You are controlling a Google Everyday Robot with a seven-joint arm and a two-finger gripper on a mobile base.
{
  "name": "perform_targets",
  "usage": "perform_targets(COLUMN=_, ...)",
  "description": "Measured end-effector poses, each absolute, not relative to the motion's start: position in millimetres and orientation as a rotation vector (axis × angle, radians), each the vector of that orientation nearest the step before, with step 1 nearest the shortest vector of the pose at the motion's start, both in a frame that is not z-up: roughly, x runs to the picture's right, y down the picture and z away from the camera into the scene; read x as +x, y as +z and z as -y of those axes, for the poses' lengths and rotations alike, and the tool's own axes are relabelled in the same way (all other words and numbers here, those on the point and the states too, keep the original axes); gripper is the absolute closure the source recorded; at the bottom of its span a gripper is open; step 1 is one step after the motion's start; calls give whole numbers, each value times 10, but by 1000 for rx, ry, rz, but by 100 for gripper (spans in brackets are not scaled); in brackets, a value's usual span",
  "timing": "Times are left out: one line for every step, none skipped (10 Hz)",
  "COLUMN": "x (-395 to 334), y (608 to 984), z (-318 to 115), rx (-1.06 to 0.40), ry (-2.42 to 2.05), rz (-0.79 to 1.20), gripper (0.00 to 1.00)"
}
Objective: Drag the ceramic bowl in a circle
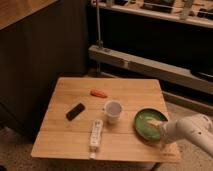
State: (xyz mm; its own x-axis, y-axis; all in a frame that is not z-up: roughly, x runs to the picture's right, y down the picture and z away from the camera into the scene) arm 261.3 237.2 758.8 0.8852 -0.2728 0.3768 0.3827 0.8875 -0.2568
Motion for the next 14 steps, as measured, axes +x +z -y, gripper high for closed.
perform_targets(x=2583, y=7588, z=-2342, rx=-326, ry=-355, rz=335, gripper=20)
perform_targets(x=2575, y=7598, z=-2327, rx=-326, ry=-356, rz=331, gripper=20)
perform_targets(x=2575, y=7623, z=-2313, rx=-335, ry=-350, rz=329, gripper=21)
perform_targets(x=2562, y=7647, z=-2312, rx=-343, ry=-347, rz=331, gripper=25)
perform_targets(x=2551, y=7672, z=-2309, rx=-350, ry=-344, rz=331, gripper=33)
perform_targets(x=2562, y=7718, z=-2331, rx=-366, ry=-333, rz=330, gripper=41)
perform_targets(x=2583, y=7744, z=-2349, rx=-374, ry=-324, rz=328, gripper=42)
perform_targets(x=2615, y=7781, z=-2371, rx=-384, ry=-309, rz=325, gripper=42)
perform_targets(x=2652, y=7837, z=-2416, rx=-400, ry=-292, rz=324, gripper=42)
perform_targets(x=2679, y=7898, z=-2472, rx=-416, ry=-279, rz=323, gripper=42)
perform_targets(x=2705, y=7939, z=-2503, rx=-430, ry=-269, rz=321, gripper=42)
perform_targets(x=2732, y=7981, z=-2541, rx=-444, ry=-259, rz=318, gripper=42)
perform_targets(x=2771, y=8031, z=-2592, rx=-459, ry=-235, rz=317, gripper=43)
perform_targets(x=2790, y=8040, z=-2611, rx=-462, ry=-232, rz=313, gripper=48)
